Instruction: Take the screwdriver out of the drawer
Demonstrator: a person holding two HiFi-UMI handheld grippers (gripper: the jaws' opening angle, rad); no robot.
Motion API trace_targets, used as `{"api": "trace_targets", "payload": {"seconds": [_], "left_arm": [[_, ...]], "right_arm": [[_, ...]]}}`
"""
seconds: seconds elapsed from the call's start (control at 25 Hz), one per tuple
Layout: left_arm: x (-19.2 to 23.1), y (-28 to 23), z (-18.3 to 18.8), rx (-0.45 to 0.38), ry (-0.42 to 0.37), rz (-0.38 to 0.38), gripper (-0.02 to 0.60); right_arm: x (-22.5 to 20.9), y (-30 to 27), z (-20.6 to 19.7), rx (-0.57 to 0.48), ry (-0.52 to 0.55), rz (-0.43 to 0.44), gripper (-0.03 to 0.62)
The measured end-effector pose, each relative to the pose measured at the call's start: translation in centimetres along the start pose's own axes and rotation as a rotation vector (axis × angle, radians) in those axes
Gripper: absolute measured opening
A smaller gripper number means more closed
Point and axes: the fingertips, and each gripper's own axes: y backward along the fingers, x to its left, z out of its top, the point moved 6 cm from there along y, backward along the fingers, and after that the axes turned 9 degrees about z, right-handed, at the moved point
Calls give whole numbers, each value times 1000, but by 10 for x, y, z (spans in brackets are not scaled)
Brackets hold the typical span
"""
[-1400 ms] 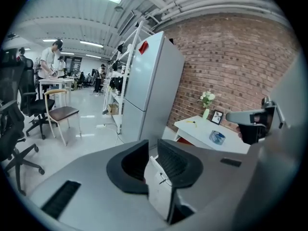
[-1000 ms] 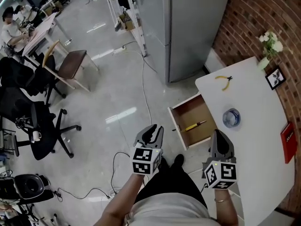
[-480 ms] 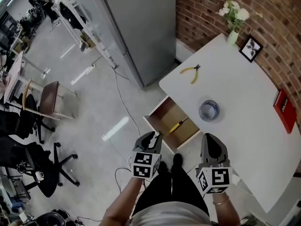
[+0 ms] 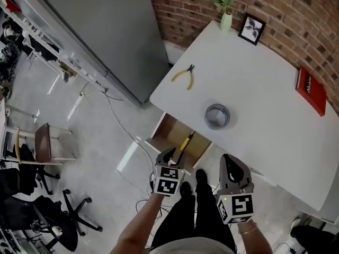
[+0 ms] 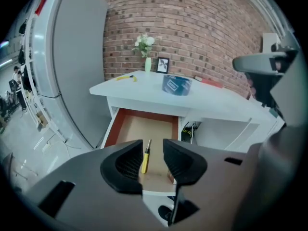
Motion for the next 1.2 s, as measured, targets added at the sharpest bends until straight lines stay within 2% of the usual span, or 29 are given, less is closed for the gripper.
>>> {"api": "trace_targets", "payload": {"seconds": [0.2, 0.36, 0.6, 1.2], "left_arm": [[-11, -34, -16, 64, -63, -52, 126], [-15, -61, -26, 104, -115, -72, 130], [-14, -90, -38, 156, -126, -104, 144], [-20, -169, -62, 277, -233, -97, 151]], "right_arm": [[1, 6, -30, 10, -73, -53, 2], [3, 2, -62, 42, -108, -57, 2], [7, -15, -103, 77, -196, -41, 2], [0, -44, -161, 124, -268, -53, 2]]}}
